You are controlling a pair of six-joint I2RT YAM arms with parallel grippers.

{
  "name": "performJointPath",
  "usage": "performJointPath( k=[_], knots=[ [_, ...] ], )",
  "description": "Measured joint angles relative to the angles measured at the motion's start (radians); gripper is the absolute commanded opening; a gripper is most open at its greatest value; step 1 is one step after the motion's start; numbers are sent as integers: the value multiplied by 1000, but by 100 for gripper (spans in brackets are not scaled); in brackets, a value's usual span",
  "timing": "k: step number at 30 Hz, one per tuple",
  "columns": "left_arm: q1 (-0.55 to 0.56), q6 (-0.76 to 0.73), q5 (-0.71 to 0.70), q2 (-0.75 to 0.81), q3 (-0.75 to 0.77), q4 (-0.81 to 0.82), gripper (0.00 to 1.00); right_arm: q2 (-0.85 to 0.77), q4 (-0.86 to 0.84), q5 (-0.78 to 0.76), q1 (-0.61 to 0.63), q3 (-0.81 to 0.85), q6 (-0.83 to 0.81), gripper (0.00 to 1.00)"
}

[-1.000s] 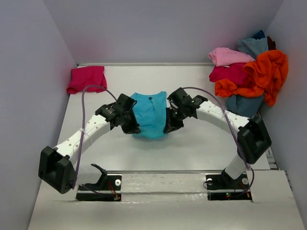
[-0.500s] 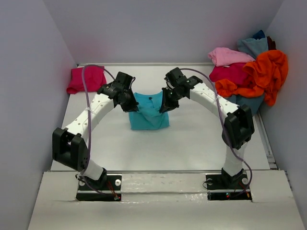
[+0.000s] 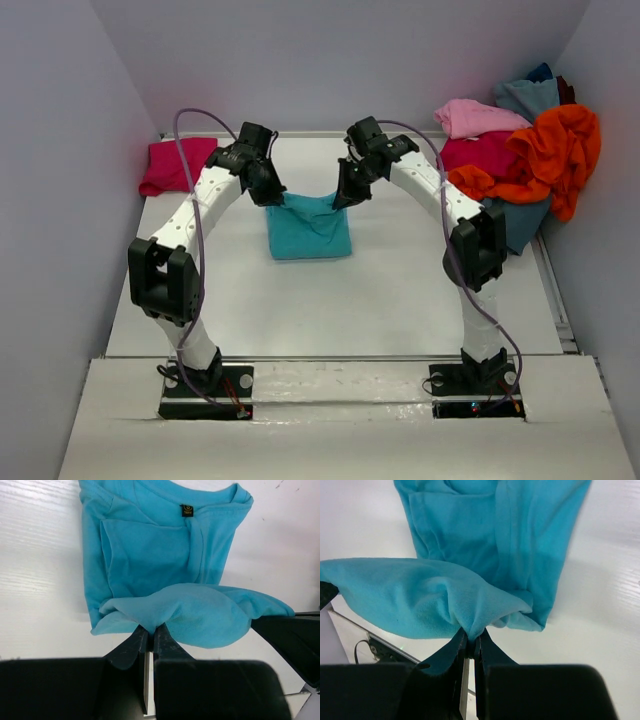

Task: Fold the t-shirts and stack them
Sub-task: Fold the tshirt

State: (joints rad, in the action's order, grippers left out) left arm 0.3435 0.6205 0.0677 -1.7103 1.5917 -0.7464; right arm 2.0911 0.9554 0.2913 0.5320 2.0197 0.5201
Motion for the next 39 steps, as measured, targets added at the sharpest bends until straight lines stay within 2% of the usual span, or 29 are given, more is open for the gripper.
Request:
performJointPath(
  k=[18,39],
  knots=[
    [-32,-26,-1,-186,185,-10,6,252,91,21,-94,381,-27,7],
    [-43,-29,-64,-238,217,21,6,304,-35,56,-112,387,-31,7]
  ],
)
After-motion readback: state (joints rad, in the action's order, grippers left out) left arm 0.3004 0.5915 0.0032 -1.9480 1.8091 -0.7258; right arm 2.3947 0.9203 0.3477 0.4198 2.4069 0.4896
